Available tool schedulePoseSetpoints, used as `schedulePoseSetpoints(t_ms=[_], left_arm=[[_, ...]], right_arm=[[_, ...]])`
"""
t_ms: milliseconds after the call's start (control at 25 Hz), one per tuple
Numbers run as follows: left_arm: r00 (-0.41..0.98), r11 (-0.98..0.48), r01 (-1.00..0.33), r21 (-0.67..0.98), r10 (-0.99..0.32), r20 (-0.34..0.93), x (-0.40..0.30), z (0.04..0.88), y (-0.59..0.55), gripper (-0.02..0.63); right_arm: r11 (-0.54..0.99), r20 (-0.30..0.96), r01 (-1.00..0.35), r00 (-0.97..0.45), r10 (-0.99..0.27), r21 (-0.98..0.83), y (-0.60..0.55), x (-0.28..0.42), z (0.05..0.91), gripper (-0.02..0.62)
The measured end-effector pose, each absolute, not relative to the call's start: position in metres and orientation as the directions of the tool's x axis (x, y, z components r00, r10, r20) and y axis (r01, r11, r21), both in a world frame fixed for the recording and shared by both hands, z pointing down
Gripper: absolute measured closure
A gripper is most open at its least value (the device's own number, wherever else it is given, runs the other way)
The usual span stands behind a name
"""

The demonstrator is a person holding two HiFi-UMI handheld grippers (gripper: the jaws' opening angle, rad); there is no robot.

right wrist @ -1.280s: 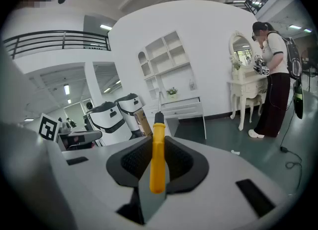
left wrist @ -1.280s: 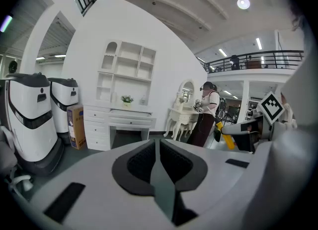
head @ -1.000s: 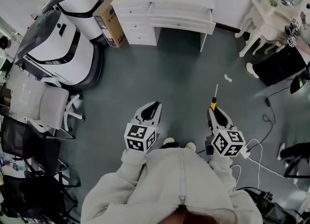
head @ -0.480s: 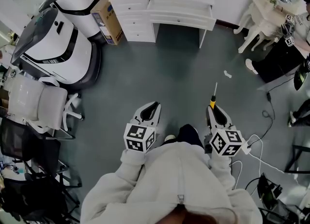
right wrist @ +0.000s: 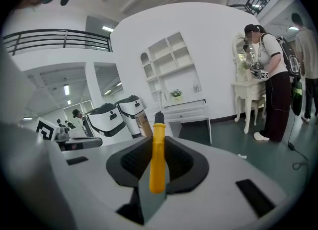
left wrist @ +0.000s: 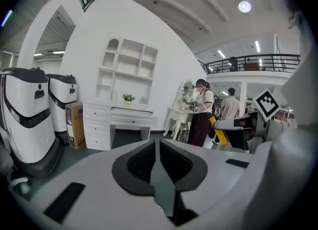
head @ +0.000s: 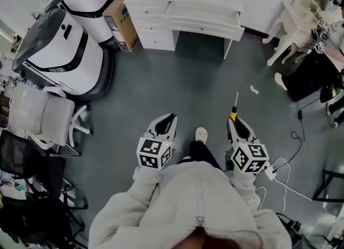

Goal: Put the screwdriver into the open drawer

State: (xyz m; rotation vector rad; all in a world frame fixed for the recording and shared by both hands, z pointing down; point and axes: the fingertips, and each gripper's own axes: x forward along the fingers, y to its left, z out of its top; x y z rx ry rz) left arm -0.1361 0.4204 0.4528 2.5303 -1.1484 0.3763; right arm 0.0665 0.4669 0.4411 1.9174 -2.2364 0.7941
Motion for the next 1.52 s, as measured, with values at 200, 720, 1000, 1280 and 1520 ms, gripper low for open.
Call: schedulePoseSetpoints(t_ms=[200, 720, 1000, 1280, 1520], left_arm=[[0.627, -0.608, -0.773, 0.181, -0.688, 0.365, -0.129, 0.449, 0.385, 0.565], [0.592, -0.571, -0.802, 0.175, -0.725, 0.353, -0.101, 0.44, 0.305, 0.565], [0.575, -0.557, -0.814, 0.164, -0.737, 0.355, -0.087, 0.44, 0.279, 0.565], [0.561, -0.542, -0.824, 0.163, -0.744, 0.362, -0.076, 0.445, 0.265, 0.565], [0.548, -0.521, -0.835, 0.177, -0.755, 0.36, -0.063, 0.454, 0.253, 0.565]], right_arm=[[0.091, 0.384, -0.941, -0.221, -0.897, -0.327, 0.429, 0.075, 0.439, 0.503], [0.155, 0.385, -0.935, -0.277, -0.88, -0.319, 0.342, 0.104, 0.433, 0.503], [0.17, 0.376, -0.929, -0.293, -0.879, -0.328, 0.311, 0.122, 0.434, 0.503], [0.184, 0.375, -0.924, -0.309, -0.874, -0.334, 0.295, 0.132, 0.438, 0.503], [0.21, 0.38, -0.923, -0.328, -0.865, -0.321, 0.278, 0.144, 0.444, 0.503]])
